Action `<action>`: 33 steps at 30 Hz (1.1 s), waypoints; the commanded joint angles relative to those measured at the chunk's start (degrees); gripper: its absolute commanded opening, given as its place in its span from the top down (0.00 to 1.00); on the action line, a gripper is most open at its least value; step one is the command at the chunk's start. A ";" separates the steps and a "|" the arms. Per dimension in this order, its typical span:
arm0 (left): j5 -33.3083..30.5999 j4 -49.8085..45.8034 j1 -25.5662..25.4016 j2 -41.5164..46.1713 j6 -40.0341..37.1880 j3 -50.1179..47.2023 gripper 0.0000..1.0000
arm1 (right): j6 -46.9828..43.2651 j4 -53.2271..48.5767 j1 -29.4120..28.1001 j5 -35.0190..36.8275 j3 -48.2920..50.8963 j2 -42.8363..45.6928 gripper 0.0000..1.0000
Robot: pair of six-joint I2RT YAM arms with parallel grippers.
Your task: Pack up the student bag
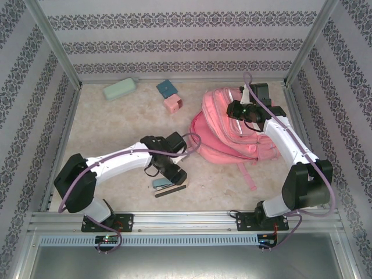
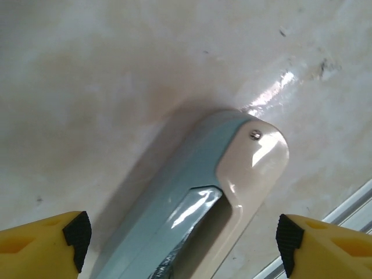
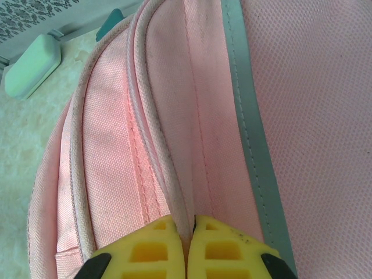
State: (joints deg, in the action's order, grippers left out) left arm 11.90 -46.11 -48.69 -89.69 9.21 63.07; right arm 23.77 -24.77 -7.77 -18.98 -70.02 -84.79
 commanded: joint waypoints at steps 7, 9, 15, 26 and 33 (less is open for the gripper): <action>-7.17 -1.53 -6.61 -5.98 -3.11 -1.15 0.12 | 1.06 0.88 -0.40 0.44 -1.88 0.00 1.00; -9.58 -1.44 -7.44 -7.59 -3.17 -1.05 0.12 | 0.99 0.82 -0.33 0.44 -1.88 0.00 1.00; -18.50 0.12 -7.42 -9.82 -1.36 -0.96 0.12 | 0.86 0.52 -0.32 0.60 -2.23 0.01 1.00; -25.11 2.69 2.82 -17.60 5.44 6.37 0.14 | 0.97 0.46 -0.32 0.55 -2.40 0.03 1.00; -23.04 1.47 6.32 -16.51 7.78 10.91 0.14 | 0.65 -0.18 -0.25 0.81 -2.41 0.74 1.00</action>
State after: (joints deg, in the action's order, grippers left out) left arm -9.78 -44.14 -42.54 -107.39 14.28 72.20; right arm 23.86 -25.28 -8.03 -18.94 -70.39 -84.82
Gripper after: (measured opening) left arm 0.859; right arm 0.073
